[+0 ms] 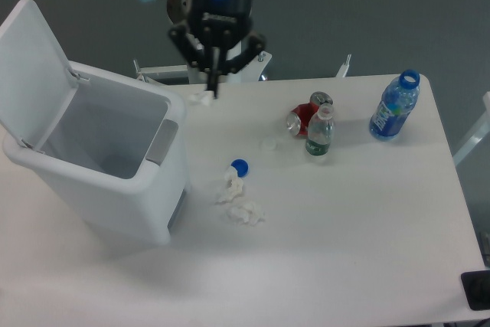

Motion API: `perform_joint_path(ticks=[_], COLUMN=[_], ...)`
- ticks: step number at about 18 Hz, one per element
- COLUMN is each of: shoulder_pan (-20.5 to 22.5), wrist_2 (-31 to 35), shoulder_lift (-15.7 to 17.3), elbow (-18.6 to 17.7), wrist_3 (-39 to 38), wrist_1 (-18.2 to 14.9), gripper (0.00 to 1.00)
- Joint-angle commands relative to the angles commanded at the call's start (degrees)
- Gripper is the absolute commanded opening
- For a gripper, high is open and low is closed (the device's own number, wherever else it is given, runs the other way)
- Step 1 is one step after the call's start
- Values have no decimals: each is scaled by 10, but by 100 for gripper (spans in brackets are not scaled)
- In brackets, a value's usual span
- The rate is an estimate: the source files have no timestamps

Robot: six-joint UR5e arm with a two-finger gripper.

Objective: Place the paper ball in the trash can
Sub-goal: 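Carry the held paper ball over to the open trash can, then lower the paper ball into the trash can and open the gripper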

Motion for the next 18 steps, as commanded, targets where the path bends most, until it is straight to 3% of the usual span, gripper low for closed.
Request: perform_joint_path(ticks=[6, 14, 16, 17, 18], shoulder_pan=[-48, -76, -83, -84, -84], wrist_2=[-6, -23, -23, -23, -23], shoulder_lift=[-6, -32, -37, -39, -40], elbow=[0, -2, -2, -2, -2], wrist_3=[-1, -1, 1, 4, 4], wrist_1=[1, 1, 1, 3, 4], gripper=[0, 2, 20, 47, 57])
